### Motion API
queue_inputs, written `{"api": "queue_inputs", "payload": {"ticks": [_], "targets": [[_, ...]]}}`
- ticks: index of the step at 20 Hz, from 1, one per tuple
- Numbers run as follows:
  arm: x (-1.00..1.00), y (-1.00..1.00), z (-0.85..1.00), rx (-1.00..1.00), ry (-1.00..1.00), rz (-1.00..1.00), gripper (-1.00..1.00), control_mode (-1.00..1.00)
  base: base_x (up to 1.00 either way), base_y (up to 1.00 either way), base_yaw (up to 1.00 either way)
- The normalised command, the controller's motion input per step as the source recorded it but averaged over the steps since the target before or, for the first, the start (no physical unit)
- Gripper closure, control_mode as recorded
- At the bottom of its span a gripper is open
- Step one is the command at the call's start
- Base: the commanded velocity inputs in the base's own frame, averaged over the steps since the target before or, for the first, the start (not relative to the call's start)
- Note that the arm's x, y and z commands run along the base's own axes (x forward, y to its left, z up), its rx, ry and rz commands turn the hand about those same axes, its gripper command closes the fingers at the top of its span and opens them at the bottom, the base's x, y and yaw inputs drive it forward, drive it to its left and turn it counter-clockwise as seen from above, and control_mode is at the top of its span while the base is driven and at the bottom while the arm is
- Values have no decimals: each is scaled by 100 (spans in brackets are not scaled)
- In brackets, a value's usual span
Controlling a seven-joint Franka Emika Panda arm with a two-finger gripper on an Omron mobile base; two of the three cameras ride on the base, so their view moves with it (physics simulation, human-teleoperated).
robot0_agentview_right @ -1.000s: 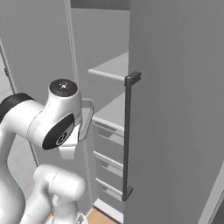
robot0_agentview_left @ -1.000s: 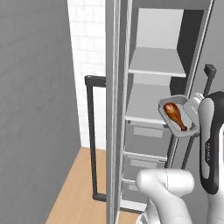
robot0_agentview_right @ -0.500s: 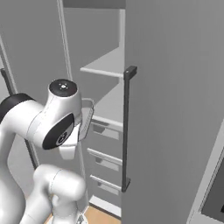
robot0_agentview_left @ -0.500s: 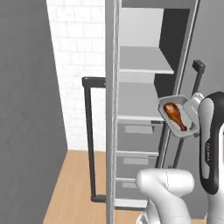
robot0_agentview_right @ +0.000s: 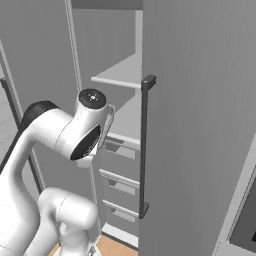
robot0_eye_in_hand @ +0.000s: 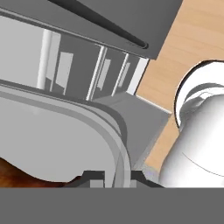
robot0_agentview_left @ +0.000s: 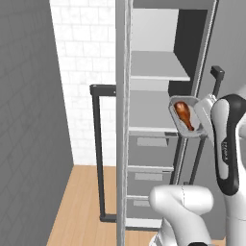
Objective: Take the meat container that has the chicken drumstick and place it on the second highest rack of the freezer. Then take the vegetable container that has the tomato and lemon and place it on the highest rack of the freezer.
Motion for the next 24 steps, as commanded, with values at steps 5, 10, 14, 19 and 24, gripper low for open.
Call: {"api": "queue_inputs", "payload": {"ticks": [5,10,14,19,24], "targets": [[55,45,-18,-3,-13,-5,100,-100,0,0,0],[56,3,-34,0,-2,-11,100,-100,0,0,0],[58,0,-38,0,-4,-10,100,-100,0,0,0],[58,-12,-26,0,0,-2,100,-100,0,0,0],[67,-2,-14,0,2,0,100,-100,0,0,0]]}}
